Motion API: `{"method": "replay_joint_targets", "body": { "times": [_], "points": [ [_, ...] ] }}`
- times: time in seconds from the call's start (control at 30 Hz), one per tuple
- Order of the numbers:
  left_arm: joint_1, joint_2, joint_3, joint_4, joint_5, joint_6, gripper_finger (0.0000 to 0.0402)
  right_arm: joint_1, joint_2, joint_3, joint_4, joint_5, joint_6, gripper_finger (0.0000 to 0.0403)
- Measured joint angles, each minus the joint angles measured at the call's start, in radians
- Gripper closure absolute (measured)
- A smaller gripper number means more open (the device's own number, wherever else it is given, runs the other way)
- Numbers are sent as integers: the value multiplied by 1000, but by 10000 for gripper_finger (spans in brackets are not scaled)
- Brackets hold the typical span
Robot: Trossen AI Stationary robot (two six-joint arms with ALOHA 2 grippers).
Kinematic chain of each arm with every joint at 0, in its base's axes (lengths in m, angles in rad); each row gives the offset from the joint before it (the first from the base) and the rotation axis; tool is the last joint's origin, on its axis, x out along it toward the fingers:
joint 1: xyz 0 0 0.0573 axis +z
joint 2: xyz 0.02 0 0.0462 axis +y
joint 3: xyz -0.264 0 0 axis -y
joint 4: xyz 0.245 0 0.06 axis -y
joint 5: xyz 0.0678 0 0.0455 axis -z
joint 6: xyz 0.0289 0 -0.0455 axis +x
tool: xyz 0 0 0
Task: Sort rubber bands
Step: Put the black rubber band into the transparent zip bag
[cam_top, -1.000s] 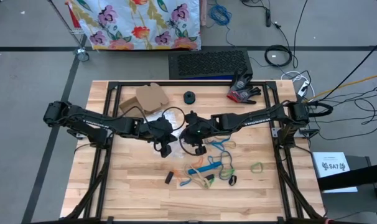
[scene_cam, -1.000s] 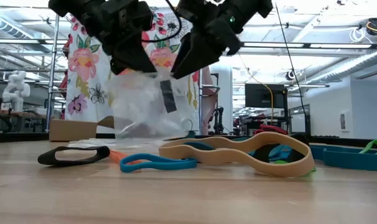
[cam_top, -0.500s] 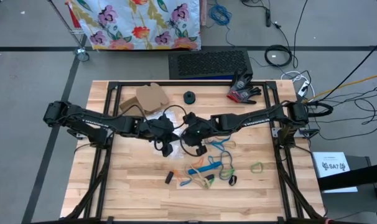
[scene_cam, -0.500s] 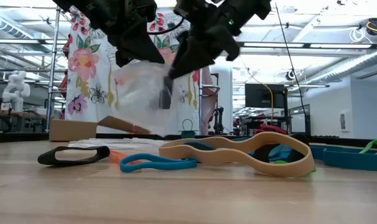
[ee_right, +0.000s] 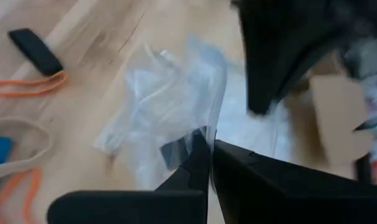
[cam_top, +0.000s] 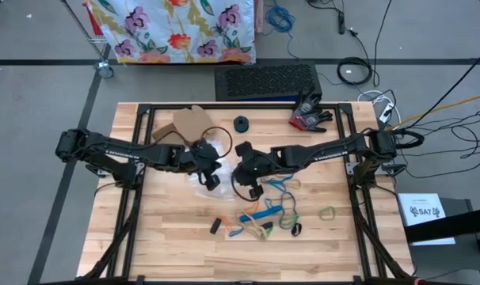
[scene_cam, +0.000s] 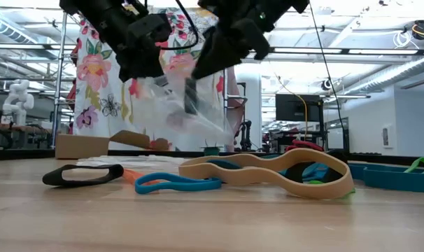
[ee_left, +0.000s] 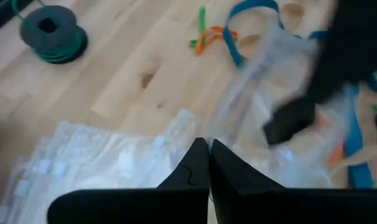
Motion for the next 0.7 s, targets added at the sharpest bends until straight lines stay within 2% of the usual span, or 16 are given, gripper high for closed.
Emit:
{"method": "replay_joint_targets", "body": {
  "times": [0.07,0.13,0.17,0.2,0.27,0.3,0.37,0.4,0.43,0.5,0.53,0.63,0.7],
  "points": [
    [-2,0,0,-25,-59,-11,401,-4,0,-1,-32,-114,14,402],
    [3,0,2,-14,-46,-22,401,-8,1,-1,-11,-193,16,402],
    [5,0,2,-2,-5,2,401,-5,0,-1,-3,-181,21,402],
    [5,0,2,14,32,36,401,0,0,-1,12,-116,33,403],
    [3,1,2,48,37,66,401,6,0,-1,30,47,67,403],
    [3,0,2,55,29,58,401,3,0,-1,29,37,76,403],
    [4,0,2,60,38,51,401,-12,0,-1,22,-177,49,403],
    [4,0,2,58,45,52,401,-18,0,-1,26,-240,37,403],
    [4,0,2,58,48,52,401,-16,0,-2,43,-215,54,403],
    [3,0,2,57,50,48,401,-9,0,0,56,-26,139,403],
    [3,0,2,58,51,47,401,-9,-1,0,43,4,160,403],
    [4,0,1,58,53,46,401,-27,-1,-1,31,-145,130,403],
    [3,0,1,58,58,45,401,-23,-3,-1,47,-169,140,402]
  ]
}}
